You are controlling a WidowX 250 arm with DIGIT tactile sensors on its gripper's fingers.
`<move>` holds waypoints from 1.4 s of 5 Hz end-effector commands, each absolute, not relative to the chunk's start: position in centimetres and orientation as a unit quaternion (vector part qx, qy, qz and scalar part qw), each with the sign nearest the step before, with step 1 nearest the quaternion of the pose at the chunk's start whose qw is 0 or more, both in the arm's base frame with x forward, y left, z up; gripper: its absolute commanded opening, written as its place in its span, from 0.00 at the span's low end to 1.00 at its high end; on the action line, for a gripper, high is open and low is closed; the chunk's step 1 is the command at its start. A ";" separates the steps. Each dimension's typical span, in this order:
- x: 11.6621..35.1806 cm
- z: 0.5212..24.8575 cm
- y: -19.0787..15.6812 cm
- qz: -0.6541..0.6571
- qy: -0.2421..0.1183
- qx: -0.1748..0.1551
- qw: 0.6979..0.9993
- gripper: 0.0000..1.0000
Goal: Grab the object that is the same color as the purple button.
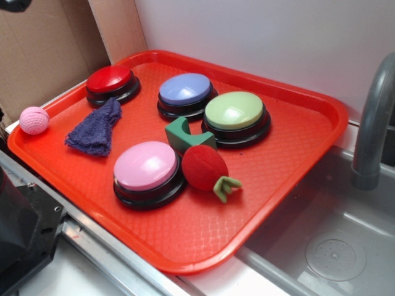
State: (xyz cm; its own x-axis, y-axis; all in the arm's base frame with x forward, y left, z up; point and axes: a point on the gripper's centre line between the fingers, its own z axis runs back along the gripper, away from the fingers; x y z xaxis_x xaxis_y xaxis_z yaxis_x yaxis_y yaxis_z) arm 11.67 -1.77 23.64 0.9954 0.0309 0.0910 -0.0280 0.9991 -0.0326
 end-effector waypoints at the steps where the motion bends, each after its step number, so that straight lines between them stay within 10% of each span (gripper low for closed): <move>1: 11.7 23.6 -1.8 0.015 -0.046 -0.016 0.999 1.00; 7: 18.7 9.7 9.0 0.271 -0.074 0.076 0.957 1.00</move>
State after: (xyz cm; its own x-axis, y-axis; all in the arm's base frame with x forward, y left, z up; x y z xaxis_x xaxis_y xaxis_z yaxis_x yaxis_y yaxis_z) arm 18.69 8.26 8.99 0.8514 0.5029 0.1491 -0.5197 0.8472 0.1103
